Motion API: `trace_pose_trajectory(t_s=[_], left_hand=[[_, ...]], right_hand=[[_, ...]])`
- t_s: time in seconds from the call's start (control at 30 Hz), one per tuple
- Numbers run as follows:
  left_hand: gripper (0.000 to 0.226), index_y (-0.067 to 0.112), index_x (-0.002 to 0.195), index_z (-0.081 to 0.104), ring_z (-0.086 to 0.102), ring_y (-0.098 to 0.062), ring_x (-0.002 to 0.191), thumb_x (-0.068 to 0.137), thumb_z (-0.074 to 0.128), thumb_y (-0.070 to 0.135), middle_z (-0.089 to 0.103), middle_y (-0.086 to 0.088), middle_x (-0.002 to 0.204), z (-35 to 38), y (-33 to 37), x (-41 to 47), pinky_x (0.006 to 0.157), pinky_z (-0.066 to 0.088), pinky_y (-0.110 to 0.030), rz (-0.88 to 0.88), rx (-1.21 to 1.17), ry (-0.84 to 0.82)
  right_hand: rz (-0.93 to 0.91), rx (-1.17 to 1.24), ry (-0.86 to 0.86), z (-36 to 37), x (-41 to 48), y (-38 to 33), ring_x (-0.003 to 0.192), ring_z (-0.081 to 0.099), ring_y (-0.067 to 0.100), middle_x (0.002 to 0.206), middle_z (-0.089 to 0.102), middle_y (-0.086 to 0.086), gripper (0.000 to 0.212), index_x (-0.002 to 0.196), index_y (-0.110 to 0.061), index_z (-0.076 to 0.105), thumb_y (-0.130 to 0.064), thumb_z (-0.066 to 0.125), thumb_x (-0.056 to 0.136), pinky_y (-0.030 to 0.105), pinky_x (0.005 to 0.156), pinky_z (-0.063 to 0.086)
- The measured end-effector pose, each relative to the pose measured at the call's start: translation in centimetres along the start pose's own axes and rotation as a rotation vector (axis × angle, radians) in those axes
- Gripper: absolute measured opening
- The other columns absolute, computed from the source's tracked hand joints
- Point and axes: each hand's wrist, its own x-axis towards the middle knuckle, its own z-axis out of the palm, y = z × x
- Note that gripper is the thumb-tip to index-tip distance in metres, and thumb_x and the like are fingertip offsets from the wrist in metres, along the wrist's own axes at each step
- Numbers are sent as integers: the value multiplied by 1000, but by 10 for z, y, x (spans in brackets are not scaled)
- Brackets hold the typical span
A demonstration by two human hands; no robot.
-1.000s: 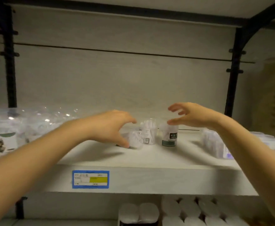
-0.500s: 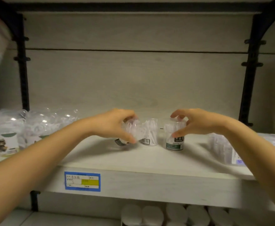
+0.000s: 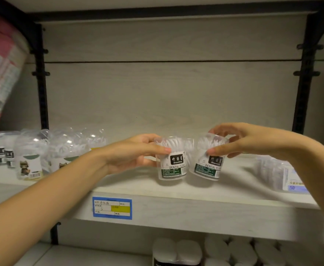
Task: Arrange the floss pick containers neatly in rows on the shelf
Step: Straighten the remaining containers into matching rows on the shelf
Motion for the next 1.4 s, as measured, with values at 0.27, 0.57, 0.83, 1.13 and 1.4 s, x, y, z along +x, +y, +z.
trace_pose_trajectory(t_s=[0.27,0.57,0.83,1.13,1.4], left_hand=[[51,10,118,55,63,-21,108,72,74,24,63,-12,118,11,2,1,95,51,-35,-17,221,26],[50,19,115,54,64,-9,88,71,78,20,64,3,101,-4,37,-41,77,53,-22,124,361,238],[56,28,102,60,64,-4,74,49,81,26,68,3,88,-91,66,-161,65,49,-20,140,502,417],[61,33,95,61,63,-22,106,39,84,38,66,0,109,-207,51,-258,99,46,-39,118,654,560],[59,23,104,58,68,-18,91,53,87,20,65,3,104,-282,44,-279,91,51,-37,139,735,520]], right_hand=[[15,-14,-33,8,-1,-2,94,61,11,114,60,-5,48,112,-24,56,-35,74,69,24,77,52],[-125,-111,147,17,-8,-27,96,62,16,108,61,-11,86,101,-33,55,-83,65,31,40,90,50],[-315,-60,229,62,0,-105,95,62,9,104,63,-19,85,90,-44,55,-90,59,19,38,89,49],[-358,-93,259,157,29,-209,96,58,5,105,58,-21,75,91,-48,50,-88,57,27,35,85,50],[-329,-206,260,231,67,-292,86,53,1,95,47,-26,72,112,-36,44,-69,59,50,19,69,46]])
